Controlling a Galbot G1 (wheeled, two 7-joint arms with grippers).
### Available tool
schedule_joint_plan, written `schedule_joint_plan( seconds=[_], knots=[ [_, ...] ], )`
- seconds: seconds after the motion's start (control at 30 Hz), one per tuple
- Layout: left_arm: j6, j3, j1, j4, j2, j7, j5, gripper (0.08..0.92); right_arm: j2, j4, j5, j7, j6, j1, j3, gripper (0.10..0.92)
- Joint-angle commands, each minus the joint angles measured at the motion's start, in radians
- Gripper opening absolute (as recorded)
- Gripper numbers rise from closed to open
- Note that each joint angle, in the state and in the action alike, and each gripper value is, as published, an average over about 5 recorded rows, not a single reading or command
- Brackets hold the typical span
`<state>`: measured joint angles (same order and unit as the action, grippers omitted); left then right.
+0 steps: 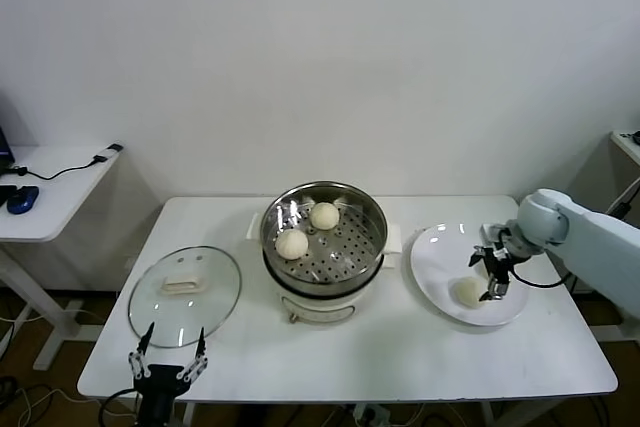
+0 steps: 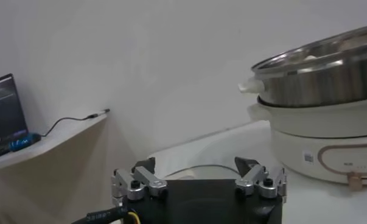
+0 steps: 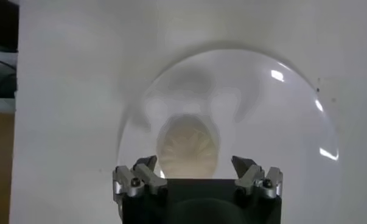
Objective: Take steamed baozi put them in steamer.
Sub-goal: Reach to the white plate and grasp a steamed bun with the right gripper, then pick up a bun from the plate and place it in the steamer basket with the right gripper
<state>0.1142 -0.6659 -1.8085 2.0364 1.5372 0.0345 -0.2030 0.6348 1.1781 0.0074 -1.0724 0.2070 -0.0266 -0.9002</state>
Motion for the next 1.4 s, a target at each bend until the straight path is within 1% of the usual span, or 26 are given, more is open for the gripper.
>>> schedule_joint_plan(
  seconds=[0.03, 0.4, 0.5, 0.7, 0.93, 1.27, 1.33, 1.4],
  knots=[
    [0.0, 0.001, -0.001, -0.006, 0.0, 0.001, -0.003, 0.823, 0.064, -0.083, -0.058, 0.01, -0.01, 0.088, 0.069, 0.823],
    [0.001, 0.001, 0.005, -0.022, 0.001, 0.002, -0.011, 0.823, 0.102, -0.124, -0.061, -0.016, -0.01, 0.085, 0.065, 0.823],
    [0.0, 0.002, 0.006, -0.022, 0.001, 0.002, -0.014, 0.823, 0.104, -0.129, -0.06, -0.024, -0.009, 0.084, 0.066, 0.811],
    [-0.001, 0.001, 0.007, -0.022, 0.001, 0.003, -0.016, 0.823, 0.095, -0.129, -0.056, -0.038, -0.008, 0.076, 0.069, 0.702],
    [0.0, 0.003, 0.005, -0.025, 0.001, 0.004, -0.019, 0.823, 0.089, -0.132, -0.046, -0.046, -0.008, 0.068, 0.07, 0.628],
    [-0.005, 0.005, 0.002, -0.019, 0.0, 0.003, -0.024, 0.823, 0.072, -0.118, -0.028, -0.05, -0.028, 0.029, 0.04, 0.607],
    [-0.009, 0.004, 0.0, -0.015, -0.002, 0.001, -0.025, 0.823, 0.07, -0.11, -0.021, -0.054, -0.062, -0.016, 0.008, 0.604],
    [-0.009, 0.003, 0.0, -0.014, -0.003, 0.001, -0.025, 0.823, 0.076, -0.101, -0.022, -0.064, -0.129, -0.089, -0.035, 0.603]
  ],
)
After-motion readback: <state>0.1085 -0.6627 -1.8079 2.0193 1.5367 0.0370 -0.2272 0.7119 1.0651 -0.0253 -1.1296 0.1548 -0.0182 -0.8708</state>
